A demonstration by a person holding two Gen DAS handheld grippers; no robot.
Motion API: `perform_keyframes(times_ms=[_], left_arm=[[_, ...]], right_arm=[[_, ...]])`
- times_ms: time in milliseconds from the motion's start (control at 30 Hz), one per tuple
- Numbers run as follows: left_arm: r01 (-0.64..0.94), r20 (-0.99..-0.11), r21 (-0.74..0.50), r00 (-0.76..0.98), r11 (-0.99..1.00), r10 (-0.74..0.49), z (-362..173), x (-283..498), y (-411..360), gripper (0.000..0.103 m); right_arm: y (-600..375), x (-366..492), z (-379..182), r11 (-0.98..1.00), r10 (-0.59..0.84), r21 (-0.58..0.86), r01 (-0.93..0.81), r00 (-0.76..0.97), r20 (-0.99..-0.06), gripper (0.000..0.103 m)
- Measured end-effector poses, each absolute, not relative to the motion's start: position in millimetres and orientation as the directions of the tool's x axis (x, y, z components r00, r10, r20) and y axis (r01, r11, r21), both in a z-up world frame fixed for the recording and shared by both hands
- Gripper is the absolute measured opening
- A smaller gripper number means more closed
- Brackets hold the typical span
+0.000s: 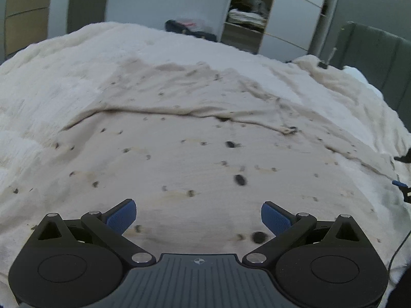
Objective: Fold clothes
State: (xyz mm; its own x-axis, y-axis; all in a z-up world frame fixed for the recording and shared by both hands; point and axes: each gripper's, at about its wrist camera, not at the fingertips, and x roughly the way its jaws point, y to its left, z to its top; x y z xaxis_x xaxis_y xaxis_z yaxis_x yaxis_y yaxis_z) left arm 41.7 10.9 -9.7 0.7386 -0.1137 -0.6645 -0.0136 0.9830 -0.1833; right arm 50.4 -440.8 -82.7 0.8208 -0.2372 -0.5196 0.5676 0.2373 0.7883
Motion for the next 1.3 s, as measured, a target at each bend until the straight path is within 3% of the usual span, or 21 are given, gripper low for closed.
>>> perform_keyframes(times_ms=[133,367,433,467,500,567,700,900,1100,1300], left_arm=[[-0.029,-0.678,-0.184,0.727,0.983,-0.105,-18.3,47.6,16.1,0.103],[0.002,-0.706,-0.147,0.700,0.989,-0.106,-25.9,64.0,1.2,0.103],[0.000,-0.707,-0.141,0.700,0.990,-0.100,-24.2,68.9,-3.0,0.103],[-0.001,-0.707,-0.140,0.700,0.990,-0.099,-23.3,71.6,-4.8,0.103],[-0.005,-0.708,-0.139,0.700,0.990,-0.096,-22.4,73.8,-6.3,0.103],[-0.018,-0.707,-0.136,0.702,0.991,-0.084,-19.2,79.4,-9.5,0.103],[-0.019,-0.690,-0.135,0.719,0.991,-0.080,-7.5,89.0,-11.7,0.103],[0.022,-0.642,-0.110,0.761,0.994,-0.088,9.2,101.2,2.8,0.103],[0.026,-0.535,-0.051,0.843,0.998,-0.049,26.8,112.9,45.2,0.103],[-0.155,-0.433,-0.147,0.898,0.977,0.077,6.8,96.2,113.3,0.103]], right_arm=[[-462.4,65.7,-109.3,0.137,-0.264,0.804,0.579,0.803,-0.534,0.057],[-498.2,97.4,-133.2,0.153,-0.361,0.849,0.506,0.828,-0.428,0.056],[-503.4,104.9,-138.5,0.167,-0.365,0.856,0.489,0.837,-0.407,0.052],[-504.8,107.0,-138.5,0.167,-0.367,0.857,0.488,0.837,-0.405,0.040],[-505.8,108.5,-137.9,0.166,-0.368,0.857,0.489,0.837,-0.406,0.018],[-510.7,110.0,-135.3,0.131,-0.367,0.876,0.465,0.843,-0.393,0.003],[-511.6,112.6,-112.4,0.201,-0.368,0.884,0.421,0.869,-0.330,0.003],[-500.6,111.6,-92.4,0.226,-0.400,0.867,0.444,0.854,-0.333,0.003],[-436.5,134.3,-25.9,0.511,-0.452,0.677,0.529,0.836,-0.312,0.003],[-290.0,202.7,67.3,0.791,-0.352,0.449,0.416,0.909,-0.221,0.003]])
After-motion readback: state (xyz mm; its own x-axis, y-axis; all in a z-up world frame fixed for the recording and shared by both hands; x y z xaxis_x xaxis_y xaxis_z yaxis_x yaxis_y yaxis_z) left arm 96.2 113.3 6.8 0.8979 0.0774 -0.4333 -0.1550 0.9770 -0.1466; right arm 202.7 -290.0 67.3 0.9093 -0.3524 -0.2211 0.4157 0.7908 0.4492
